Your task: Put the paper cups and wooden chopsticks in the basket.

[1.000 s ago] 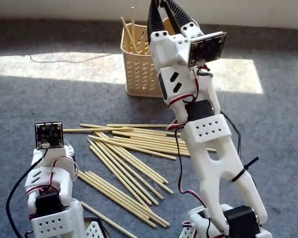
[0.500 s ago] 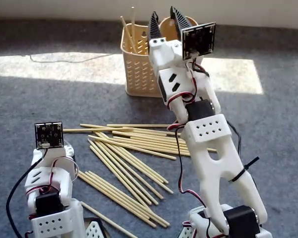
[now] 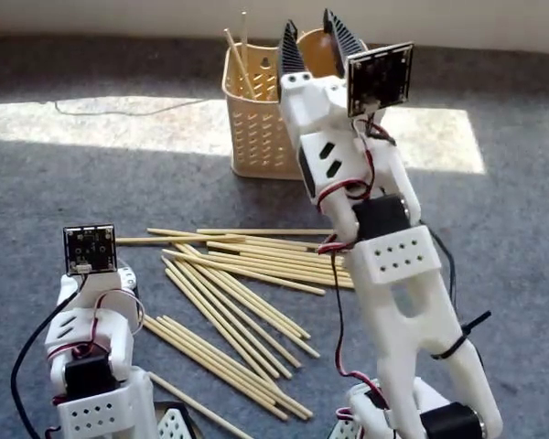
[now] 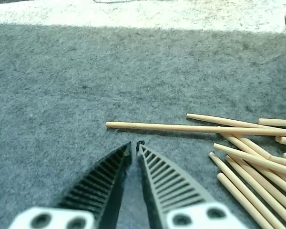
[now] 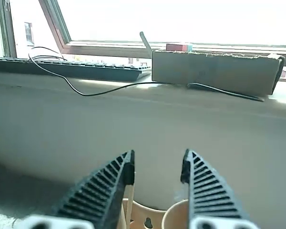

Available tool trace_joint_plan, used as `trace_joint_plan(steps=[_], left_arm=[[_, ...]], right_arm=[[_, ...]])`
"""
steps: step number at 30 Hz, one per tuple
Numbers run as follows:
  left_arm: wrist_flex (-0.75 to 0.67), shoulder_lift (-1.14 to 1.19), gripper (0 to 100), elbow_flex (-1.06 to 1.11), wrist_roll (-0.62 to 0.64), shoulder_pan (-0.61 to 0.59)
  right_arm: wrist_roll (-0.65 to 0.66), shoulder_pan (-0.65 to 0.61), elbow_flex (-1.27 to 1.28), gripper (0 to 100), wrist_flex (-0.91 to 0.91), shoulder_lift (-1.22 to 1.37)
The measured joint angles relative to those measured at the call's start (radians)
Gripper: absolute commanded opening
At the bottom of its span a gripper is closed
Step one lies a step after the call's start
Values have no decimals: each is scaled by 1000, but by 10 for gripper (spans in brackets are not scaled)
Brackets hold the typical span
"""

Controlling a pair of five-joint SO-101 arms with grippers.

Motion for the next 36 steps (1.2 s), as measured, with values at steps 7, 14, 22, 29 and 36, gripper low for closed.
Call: trace_joint_plan(steps=[7,14,22,29,36], left_arm=[[0,0,39,0,0,0],[0,0,39,0,0,0],[0,0,39,0,0,-15],[0,0,39,0,0,-121],[0,0,39,0,0,-129]], right_arm=[[-106,0,0,166,420,-110],[-112,0,0,166,701,-175],[-40,-89,0,166,974,-175],[26,-176,0,166,1011,-143],[66,-296,0,166,1010,95]])
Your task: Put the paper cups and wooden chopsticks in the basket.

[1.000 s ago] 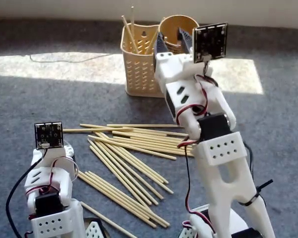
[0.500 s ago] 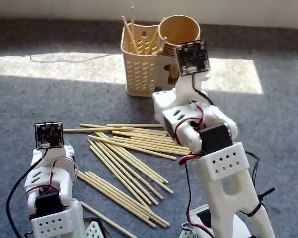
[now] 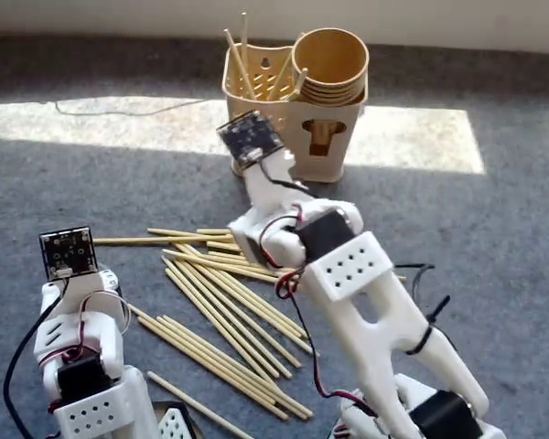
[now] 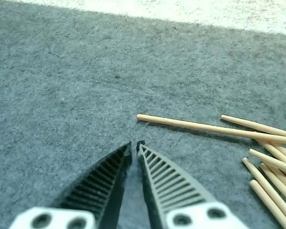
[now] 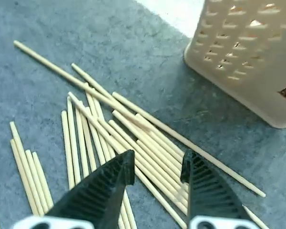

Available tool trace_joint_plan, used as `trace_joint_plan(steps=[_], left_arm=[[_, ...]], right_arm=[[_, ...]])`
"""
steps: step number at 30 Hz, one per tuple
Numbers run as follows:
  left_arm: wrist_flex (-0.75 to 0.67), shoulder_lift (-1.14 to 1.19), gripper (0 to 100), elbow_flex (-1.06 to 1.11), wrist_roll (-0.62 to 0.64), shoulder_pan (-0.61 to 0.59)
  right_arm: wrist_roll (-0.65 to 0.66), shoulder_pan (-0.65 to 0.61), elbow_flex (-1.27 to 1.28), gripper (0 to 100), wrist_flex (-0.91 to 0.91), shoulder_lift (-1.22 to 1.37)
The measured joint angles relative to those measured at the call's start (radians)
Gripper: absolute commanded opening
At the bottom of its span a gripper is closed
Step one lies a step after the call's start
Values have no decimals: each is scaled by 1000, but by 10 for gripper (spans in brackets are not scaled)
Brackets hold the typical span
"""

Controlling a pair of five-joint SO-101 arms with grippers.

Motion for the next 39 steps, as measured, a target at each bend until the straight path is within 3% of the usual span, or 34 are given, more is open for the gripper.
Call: trace_joint_plan(steps=[7,13,23,33,39], left_arm=[[0,0,39,0,0,-60],[0,0,39,0,0,-80],[0,0,39,0,0,-80],[0,0,39,0,0,-80],[0,0,39,0,0,-80]], right_arm=[[97,-140,0,159,-25,149],[106,-203,0,129,-130,282],[186,-204,0,127,-281,453],[193,-203,-69,126,-316,577],[193,-164,-133,59,-319,669]])
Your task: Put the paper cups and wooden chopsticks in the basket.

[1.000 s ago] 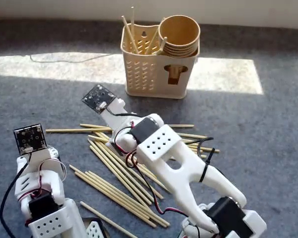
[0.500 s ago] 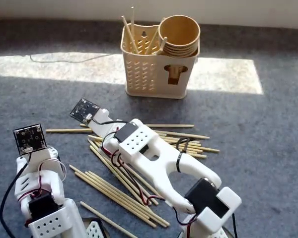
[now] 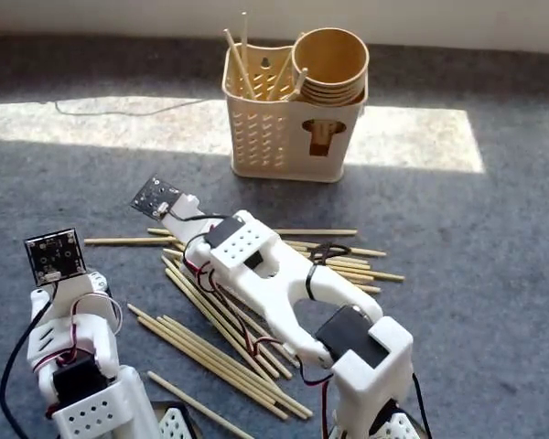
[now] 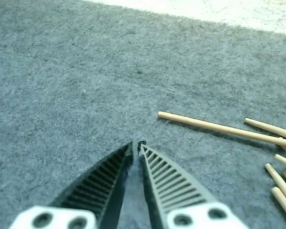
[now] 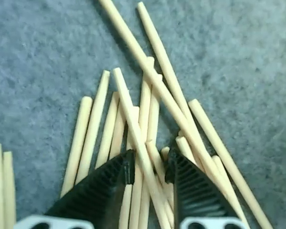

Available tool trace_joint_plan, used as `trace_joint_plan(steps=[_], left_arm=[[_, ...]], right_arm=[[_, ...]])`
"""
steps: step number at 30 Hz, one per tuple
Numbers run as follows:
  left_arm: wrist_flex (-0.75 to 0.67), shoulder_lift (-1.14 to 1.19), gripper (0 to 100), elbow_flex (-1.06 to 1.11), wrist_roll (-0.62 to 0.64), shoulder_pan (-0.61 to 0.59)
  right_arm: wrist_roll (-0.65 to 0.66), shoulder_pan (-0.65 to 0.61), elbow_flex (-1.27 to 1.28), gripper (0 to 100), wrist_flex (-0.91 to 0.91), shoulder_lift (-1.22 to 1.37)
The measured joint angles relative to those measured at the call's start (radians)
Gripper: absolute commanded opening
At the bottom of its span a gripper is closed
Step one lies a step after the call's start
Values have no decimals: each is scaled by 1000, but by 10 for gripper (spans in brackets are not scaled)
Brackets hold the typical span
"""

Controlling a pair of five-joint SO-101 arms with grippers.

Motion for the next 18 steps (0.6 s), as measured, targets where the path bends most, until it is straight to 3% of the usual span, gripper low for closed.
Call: trace_joint_plan(steps=[18], left_arm=[[0,0,39,0,0,0]], right_arm=[[0,25,-11,6,83,-64]])
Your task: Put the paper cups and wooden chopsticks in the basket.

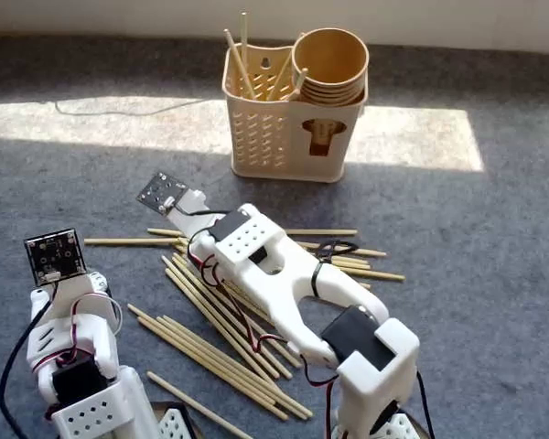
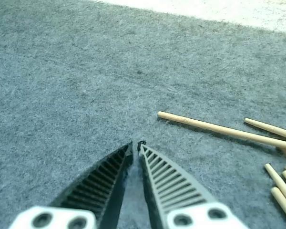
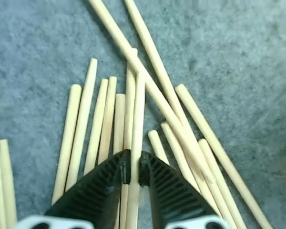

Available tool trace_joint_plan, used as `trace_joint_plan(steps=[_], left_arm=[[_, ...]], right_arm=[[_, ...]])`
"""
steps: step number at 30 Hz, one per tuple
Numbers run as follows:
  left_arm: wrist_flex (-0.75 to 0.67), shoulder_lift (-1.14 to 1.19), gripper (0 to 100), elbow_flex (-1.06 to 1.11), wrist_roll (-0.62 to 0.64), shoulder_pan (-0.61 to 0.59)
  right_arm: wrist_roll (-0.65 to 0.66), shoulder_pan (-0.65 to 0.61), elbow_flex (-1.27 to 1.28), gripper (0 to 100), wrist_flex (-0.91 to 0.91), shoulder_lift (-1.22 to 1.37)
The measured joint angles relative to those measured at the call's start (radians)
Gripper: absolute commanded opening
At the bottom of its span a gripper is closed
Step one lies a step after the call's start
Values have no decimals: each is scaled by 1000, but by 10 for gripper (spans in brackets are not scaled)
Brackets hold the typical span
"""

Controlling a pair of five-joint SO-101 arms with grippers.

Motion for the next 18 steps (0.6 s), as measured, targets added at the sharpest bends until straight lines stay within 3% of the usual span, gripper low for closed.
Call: trace_joint_plan(steps=[14,18], left_arm=[[0,0,39,0,0,3],[0,0,39,0,0,3]], right_arm=[[-2,51,150,6,6,-305],[-75,94,163,6,6,-427]])
